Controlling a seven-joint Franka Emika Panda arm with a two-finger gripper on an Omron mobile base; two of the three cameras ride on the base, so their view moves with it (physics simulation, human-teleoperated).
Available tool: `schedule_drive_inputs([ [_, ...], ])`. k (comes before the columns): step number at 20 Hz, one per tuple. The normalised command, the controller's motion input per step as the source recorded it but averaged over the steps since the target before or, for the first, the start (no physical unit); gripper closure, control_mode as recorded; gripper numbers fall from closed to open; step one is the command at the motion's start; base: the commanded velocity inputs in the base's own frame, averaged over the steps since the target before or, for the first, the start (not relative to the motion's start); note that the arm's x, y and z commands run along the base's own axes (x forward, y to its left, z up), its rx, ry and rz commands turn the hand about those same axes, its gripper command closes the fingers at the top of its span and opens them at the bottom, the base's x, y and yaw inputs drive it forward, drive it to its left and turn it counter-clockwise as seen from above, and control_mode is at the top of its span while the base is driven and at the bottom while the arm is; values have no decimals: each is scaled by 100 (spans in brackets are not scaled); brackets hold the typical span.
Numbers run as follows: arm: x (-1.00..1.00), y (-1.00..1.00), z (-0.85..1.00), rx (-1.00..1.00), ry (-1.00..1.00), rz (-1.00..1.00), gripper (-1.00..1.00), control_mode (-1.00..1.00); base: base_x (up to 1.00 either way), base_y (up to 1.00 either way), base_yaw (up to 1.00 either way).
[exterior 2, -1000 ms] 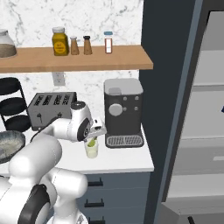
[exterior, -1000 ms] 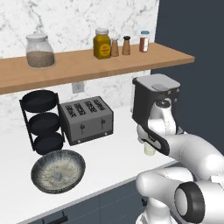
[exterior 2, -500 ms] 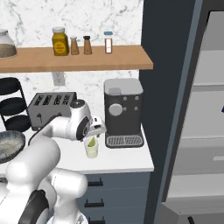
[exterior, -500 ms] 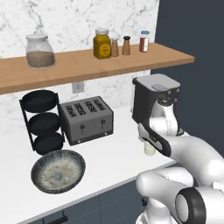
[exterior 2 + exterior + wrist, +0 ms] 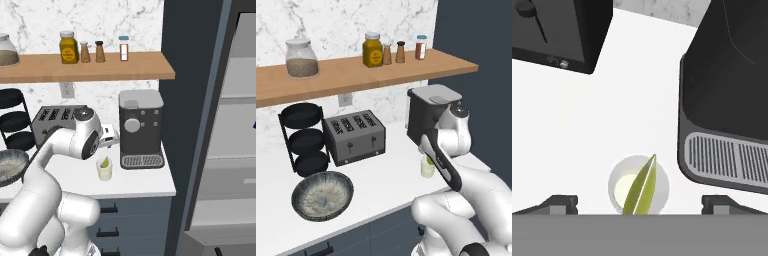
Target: Grab a lemon wedge from the fridge and one ice cube from the ice bowl, and put them in the glass of lemonade.
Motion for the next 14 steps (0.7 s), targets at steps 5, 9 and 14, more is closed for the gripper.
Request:
schedule_drive_inputs([
  [5,-47,53,40,1,-12,6,-100,-100,0,0,0],
  [9,-50,89,12,0,0,8,-100,-100,0,0,0],
  [14,-60,100,4,-3,9,21,-100,-100,0,0,0],
])
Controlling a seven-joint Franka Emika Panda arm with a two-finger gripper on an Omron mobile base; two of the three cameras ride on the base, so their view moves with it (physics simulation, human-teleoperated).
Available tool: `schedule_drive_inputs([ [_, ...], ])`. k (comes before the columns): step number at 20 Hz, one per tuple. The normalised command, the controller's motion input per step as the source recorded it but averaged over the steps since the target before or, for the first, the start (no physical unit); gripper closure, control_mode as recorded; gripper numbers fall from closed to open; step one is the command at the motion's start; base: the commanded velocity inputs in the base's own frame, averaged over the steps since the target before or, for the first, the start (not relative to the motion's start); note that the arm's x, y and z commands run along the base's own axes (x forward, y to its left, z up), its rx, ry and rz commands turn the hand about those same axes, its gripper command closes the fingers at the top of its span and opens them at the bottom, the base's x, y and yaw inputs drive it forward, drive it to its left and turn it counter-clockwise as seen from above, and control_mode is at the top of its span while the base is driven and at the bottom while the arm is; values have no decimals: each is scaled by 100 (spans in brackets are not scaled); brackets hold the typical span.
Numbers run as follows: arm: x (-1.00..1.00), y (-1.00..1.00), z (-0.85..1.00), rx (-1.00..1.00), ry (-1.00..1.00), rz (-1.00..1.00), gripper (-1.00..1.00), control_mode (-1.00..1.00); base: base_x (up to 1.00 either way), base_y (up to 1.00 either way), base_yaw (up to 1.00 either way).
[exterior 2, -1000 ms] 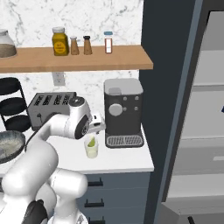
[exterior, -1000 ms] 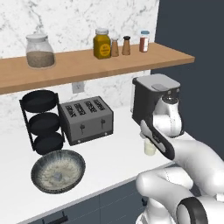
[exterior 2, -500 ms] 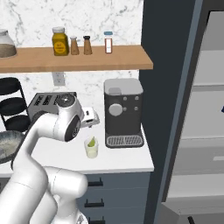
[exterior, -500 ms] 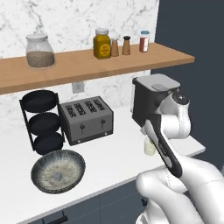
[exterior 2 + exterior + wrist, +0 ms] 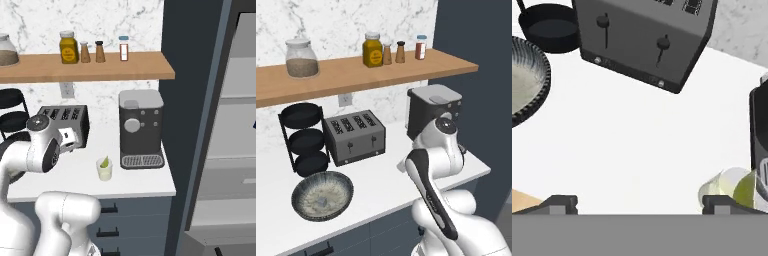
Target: Grab a lemon wedge from the fridge and one ice cube from the ice bowl, and put them in the glass of lemonade.
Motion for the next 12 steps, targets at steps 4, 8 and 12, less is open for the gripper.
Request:
schedule_drive_inputs([
  [4,-26,100,-1,0,23,25,-100,-100,0,0,0],
  [8,-1,100,0,-2,24,20,-100,-100,0,0,0],
  [12,19,100,-25,-6,26,15,-100,-100,0,0,0],
])
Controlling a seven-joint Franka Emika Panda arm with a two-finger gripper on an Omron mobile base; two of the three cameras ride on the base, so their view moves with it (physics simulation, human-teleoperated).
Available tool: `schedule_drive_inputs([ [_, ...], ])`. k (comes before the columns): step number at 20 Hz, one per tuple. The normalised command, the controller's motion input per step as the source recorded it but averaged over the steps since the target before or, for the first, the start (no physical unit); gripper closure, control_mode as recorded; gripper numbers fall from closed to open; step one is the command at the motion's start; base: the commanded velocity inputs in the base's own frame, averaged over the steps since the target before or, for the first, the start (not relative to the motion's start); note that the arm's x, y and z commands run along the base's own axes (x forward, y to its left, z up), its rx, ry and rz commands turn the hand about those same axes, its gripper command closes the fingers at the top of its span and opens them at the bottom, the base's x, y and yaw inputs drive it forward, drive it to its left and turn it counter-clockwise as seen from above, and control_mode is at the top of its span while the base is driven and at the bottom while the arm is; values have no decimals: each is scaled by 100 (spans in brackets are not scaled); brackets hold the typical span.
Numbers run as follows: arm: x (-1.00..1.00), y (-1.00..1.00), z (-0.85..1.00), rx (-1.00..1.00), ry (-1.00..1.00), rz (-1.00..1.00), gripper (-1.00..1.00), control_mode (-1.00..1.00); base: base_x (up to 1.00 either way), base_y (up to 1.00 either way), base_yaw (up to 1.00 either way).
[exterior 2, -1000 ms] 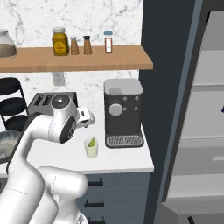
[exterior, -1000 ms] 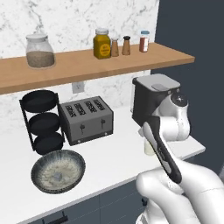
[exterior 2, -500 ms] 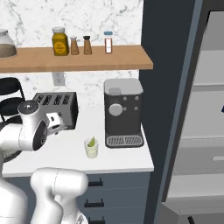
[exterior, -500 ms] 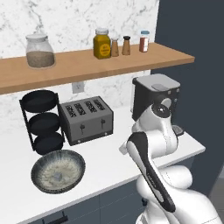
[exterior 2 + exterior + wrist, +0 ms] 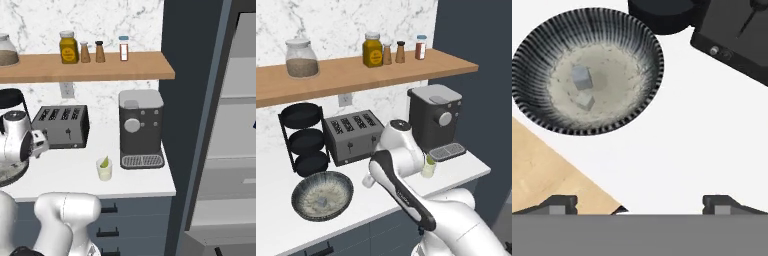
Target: Grab a lemon wedge from the fridge and one ice cube from the ice bowl, and put them in the glass of lemonade.
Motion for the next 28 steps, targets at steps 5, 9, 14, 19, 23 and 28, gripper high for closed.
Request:
schedule_drive_inputs([
  [5,21,60,-50,-3,4,5,-100,-100,0,0,0],
  [9,25,83,-34,-5,0,0,-100,-100,0,0,0],
  [14,29,92,-2,-2,2,-5,-100,-100,0,0,0],
  [19,23,82,-3,-2,12,0,-100,-100,0,0,0],
  [23,3,29,-21,0,11,0,-100,-100,0,0,0],
  [28,-12,-1,-20,0,5,0,-100,-100,0,0,0],
])
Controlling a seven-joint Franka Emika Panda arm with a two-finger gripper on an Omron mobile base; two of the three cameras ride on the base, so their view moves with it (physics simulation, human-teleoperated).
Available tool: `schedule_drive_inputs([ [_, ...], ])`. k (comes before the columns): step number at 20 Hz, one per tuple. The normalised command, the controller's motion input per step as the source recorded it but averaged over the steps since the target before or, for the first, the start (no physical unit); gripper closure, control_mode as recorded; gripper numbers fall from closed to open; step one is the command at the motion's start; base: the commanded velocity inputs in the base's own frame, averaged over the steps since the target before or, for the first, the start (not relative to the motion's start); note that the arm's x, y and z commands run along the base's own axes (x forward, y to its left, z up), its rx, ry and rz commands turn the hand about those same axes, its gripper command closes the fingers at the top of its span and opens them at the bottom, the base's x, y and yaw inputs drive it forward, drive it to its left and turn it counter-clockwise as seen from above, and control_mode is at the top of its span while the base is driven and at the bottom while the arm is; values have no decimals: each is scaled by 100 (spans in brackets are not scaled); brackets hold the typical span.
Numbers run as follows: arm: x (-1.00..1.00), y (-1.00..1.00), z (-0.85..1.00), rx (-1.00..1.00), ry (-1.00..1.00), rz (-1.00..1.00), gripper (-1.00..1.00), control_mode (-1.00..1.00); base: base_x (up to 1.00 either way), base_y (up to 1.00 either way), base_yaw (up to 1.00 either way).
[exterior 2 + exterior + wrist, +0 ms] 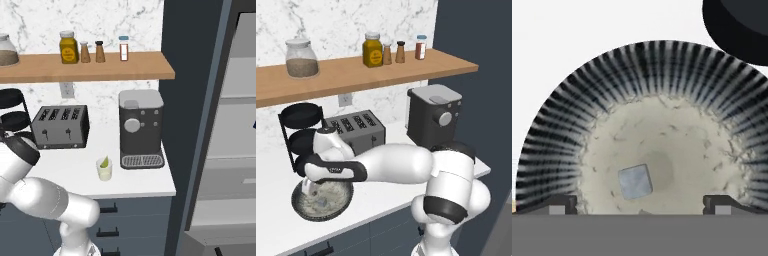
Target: Grab a lemon wedge from the fridge and one ice cube from the ice bowl, and put them in the glass of lemonade.
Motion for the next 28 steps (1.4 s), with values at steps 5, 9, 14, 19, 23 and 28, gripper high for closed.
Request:
schedule_drive_inputs([
  [5,-4,1,-36,0,0,0,-100,-100,0,0,0],
  [9,0,1,-64,0,0,0,-100,-100,0,0,0],
  [14,0,10,-39,-1,0,0,-100,-100,0,0,0],
  [19,0,18,-1,0,-1,0,-100,-100,0,0,0],
  [23,0,24,0,0,-1,0,-100,-100,0,0,0],
  [28,3,24,0,0,0,0,-100,-100,0,0,0],
])
